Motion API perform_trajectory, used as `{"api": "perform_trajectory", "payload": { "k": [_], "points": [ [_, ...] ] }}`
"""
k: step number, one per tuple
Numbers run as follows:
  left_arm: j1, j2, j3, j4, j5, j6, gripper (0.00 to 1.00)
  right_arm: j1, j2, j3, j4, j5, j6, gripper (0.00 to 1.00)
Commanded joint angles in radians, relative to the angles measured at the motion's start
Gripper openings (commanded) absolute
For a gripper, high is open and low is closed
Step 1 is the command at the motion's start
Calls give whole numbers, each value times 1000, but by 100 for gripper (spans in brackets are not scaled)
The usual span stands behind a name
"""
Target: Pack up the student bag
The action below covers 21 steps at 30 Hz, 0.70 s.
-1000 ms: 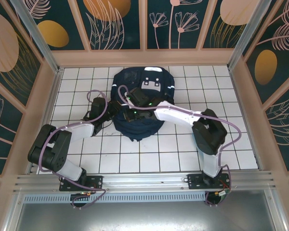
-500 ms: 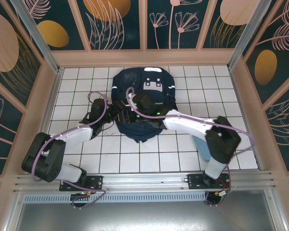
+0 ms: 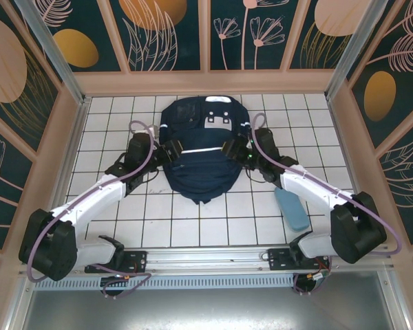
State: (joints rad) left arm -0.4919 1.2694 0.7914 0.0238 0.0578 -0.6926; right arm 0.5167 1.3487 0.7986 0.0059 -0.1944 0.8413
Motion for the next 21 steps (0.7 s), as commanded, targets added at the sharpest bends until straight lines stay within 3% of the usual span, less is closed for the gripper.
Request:
{"api": "perform_trajectory", "payload": {
  "k": [1,7,11,15,18,21],
  "points": [
    [-67,22,76,-95,-30,203,70,-51,-15,-40,115,-118,155,65],
    [-197,178,236,-169,-70,430,75,-111,-9,-61,99,-131,216,67],
    [-264,319,367,-298,-152,580,77,-150,-29,-42,4,-88,154,69],
    [-284,421,470,-377,-207,601,79,-179,-69,3,-240,125,28,71],
    [-284,411,461,-329,-187,573,81,-210,-131,-6,-415,292,-7,76],
    [-283,383,441,-278,-166,545,82,-245,-185,-26,-561,378,2,78]
  ]
}}
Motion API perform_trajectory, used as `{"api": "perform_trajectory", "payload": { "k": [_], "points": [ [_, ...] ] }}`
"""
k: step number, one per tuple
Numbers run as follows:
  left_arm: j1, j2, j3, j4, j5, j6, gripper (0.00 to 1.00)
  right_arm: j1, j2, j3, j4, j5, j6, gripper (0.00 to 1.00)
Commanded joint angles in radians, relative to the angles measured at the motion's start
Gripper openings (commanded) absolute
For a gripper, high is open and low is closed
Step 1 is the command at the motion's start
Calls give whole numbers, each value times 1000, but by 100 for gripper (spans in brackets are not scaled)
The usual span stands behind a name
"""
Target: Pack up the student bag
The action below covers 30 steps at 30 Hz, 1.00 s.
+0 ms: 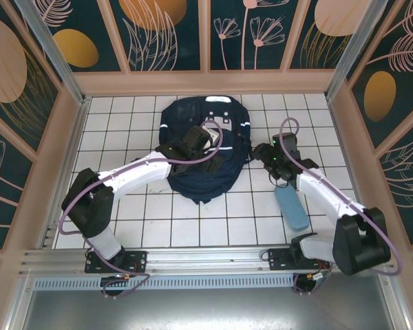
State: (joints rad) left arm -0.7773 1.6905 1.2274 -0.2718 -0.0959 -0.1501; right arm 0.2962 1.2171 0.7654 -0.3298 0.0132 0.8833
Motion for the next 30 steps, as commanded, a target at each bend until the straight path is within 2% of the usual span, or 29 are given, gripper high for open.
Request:
{"api": "perform_trajectory", "payload": {
  "k": [1,7,13,19,22,30],
  "points": [
    [1,-48,-1,34,-6,-4,82,-30,-68,3,-273,194,-25,78],
    [1,-80,-17,86,-5,-66,84,-32,-110,-25,-507,289,117,79],
    [2,-100,-44,127,1,-103,85,-28,-116,-49,-593,265,175,82],
    [2,-107,-57,147,22,-136,85,-28,-112,-182,-362,30,146,83],
    [2,-106,-57,154,53,-161,85,-26,-104,-212,-241,-47,147,83],
    [1,-95,-48,199,121,-217,86,-26,-6,-133,7,-101,119,82]
  ]
}}
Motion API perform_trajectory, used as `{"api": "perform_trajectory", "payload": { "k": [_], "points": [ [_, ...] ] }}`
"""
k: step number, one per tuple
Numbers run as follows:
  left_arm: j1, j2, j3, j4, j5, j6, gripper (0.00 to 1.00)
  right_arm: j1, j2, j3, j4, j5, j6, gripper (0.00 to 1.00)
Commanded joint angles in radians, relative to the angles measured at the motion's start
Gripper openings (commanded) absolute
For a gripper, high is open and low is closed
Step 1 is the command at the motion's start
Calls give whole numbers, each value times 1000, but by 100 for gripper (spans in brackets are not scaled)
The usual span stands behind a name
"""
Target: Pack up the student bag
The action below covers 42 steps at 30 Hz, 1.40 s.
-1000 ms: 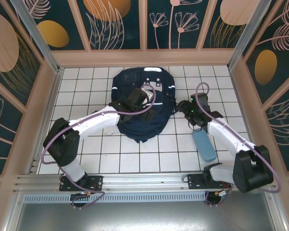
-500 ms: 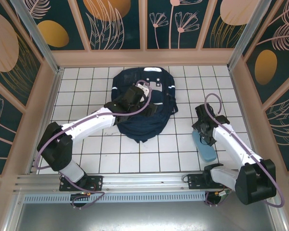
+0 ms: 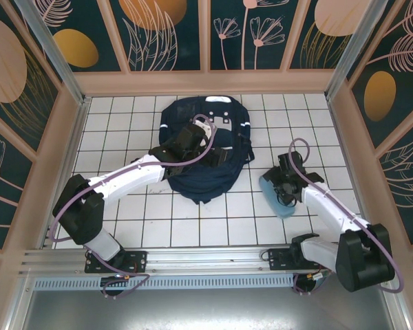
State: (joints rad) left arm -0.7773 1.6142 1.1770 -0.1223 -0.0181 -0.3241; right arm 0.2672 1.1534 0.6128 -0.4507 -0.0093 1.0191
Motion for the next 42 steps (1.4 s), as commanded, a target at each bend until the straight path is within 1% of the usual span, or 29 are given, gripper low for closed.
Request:
{"api": "perform_trajectory", "payload": {
  "k": [1,3,5,7,9,11,12,13,15,19,21,23,25,26,27,29,33,35,36,42],
  "points": [
    [1,-12,6,57,56,-56,86,3,81,49,135,-71,-32,82],
    [2,1,17,61,72,-81,86,3,123,115,89,-34,-77,82],
    [1,3,21,62,84,-105,86,4,130,175,15,19,-150,82],
    [2,-2,14,68,79,-120,86,2,121,196,-30,90,-227,82],
    [2,-6,10,67,63,-124,86,-11,132,204,-40,124,-329,83],
    [2,-5,10,63,40,-125,87,-39,167,204,-41,157,-392,86],
    [1,-4,14,60,33,-124,87,-51,187,202,-34,147,-424,89],
    [1,-2,20,52,27,-124,87,-60,207,200,-33,143,-443,93],
    [2,-2,26,44,19,-125,87,-62,222,188,-29,120,-462,99],
    [1,-7,20,34,9,-120,87,-64,144,82,52,-48,-479,99],
    [1,-5,25,19,-7,-103,87,-64,113,42,65,-129,-482,99],
    [1,-2,43,-14,-52,-67,87,-63,99,13,70,-231,-475,99],
    [2,0,63,-53,-99,-3,87,-51,82,-22,97,-320,-465,99],
    [2,-1,71,-68,-128,28,87,-39,72,-37,107,-346,-459,99],
    [1,-2,75,-79,-144,56,87,-29,63,-46,107,-350,-451,99],
    [3,0,85,-99,-141,125,87,-15,41,-63,112,-365,-452,97],
    [4,8,95,-130,-140,185,88,-15,13,-99,136,-366,-440,87],
    [4,14,98,-138,-149,192,89,-15,15,-117,172,-379,-437,75],
    [4,16,101,-142,-151,194,89,-15,20,-120,183,-377,-431,72],
    [6,28,110,-164,-141,206,89,-15,82,-130,242,-338,-427,72]
  ]
}}
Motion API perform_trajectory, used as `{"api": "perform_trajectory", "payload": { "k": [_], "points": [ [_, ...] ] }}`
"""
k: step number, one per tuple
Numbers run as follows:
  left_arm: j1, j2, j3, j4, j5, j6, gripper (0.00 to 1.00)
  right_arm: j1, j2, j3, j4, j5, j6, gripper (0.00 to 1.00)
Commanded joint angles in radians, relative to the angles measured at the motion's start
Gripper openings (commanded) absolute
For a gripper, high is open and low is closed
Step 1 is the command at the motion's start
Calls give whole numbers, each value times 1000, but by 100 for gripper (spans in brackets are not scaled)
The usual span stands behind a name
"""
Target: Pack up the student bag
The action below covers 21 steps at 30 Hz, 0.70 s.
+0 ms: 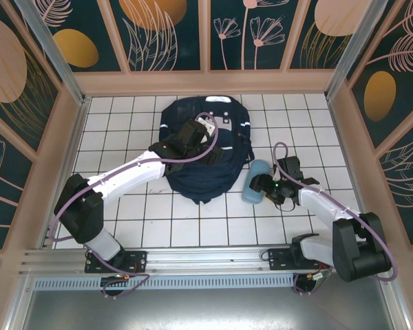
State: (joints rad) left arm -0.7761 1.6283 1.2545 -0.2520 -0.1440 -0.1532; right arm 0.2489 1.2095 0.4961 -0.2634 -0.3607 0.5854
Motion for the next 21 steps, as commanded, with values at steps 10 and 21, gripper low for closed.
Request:
{"api": "perform_trajectory", "payload": {
  "k": [10,21],
  "points": [
    [4,50,71,-105,5,122,88,-5,66,-25,141,16,16,35],
    [5,146,128,-216,150,293,87,-26,-84,86,-34,178,13,21]
  ]
}}
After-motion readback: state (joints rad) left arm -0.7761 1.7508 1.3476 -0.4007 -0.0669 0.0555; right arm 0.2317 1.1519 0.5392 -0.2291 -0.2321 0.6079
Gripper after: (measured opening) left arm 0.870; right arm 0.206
